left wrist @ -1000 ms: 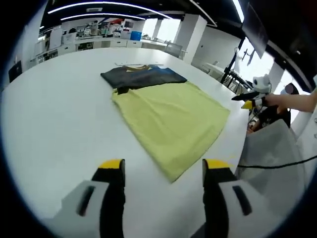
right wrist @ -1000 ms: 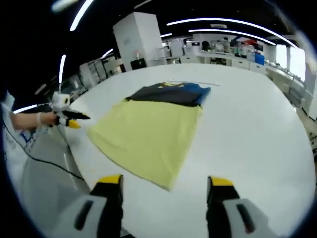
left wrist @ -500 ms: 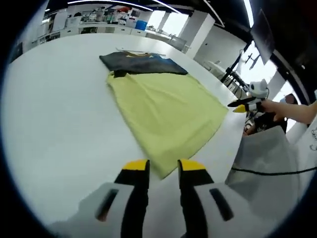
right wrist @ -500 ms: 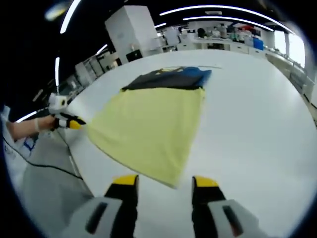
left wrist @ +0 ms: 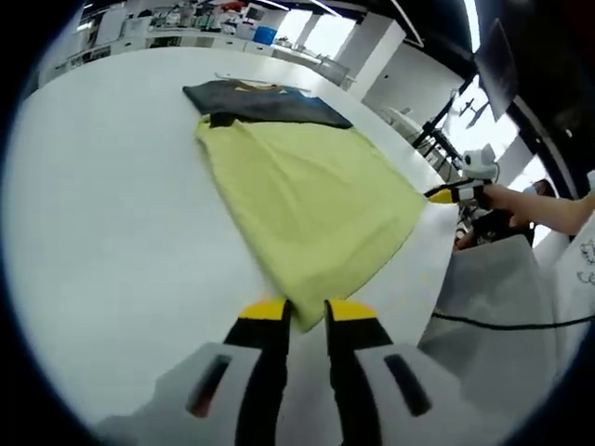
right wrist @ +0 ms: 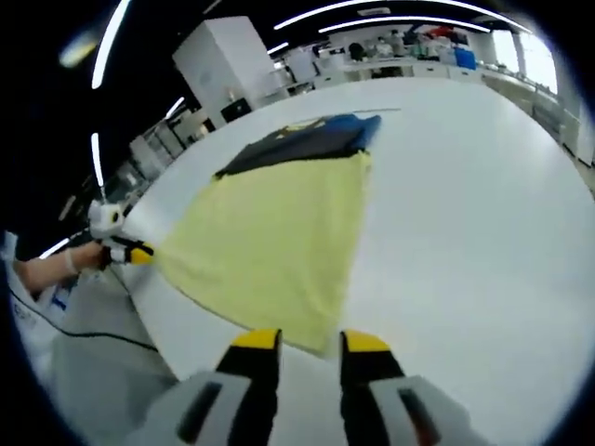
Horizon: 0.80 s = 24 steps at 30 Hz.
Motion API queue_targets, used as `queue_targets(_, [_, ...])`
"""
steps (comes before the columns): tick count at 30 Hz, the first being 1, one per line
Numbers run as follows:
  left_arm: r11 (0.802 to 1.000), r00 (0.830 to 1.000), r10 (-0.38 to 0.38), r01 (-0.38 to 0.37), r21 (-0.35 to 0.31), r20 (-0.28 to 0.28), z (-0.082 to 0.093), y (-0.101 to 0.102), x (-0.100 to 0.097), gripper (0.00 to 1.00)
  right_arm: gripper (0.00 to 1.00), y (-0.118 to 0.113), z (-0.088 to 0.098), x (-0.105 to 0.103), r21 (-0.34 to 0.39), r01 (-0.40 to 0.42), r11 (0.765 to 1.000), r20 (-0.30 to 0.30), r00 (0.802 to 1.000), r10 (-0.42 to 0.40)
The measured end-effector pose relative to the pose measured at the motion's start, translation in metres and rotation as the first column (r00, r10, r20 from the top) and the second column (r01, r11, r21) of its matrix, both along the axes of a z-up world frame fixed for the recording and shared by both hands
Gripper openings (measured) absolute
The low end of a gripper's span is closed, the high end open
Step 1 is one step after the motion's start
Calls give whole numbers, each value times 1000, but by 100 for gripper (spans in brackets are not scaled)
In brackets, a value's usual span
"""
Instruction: Fold the garment on the visible template until the final outline fits inside the template.
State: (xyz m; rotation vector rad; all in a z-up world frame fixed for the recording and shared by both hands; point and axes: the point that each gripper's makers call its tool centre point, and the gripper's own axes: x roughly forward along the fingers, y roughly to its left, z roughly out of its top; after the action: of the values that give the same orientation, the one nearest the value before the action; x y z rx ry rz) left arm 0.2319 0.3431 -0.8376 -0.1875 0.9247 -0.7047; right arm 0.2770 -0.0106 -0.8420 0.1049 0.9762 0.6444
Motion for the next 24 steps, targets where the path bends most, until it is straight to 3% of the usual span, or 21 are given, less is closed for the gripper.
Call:
queue_targets(5, [1000, 1000, 5, -5, -12, -15, -4, 0, 3, 8, 15, 0, -1, 2, 17, 19, 1000, -11, 1000, -18])
queue_targets(9, [1000, 1000, 4, -4, -10, -28, -6, 2, 4, 3, 0, -1, -6, 3, 4, 25, 1000, -37, 999, -25])
queue_targets(13, [999, 999, 17, -18, -28, -48, -3, 2, 4, 1, 0, 3, 3, 2, 48, 60, 997, -58, 997, -58])
queue_targets(24, [999, 995, -16, 12, -36, -95, 16, 4, -18, 0, 0, 6, 31, -36, 150, 105, 983, -111, 990, -89])
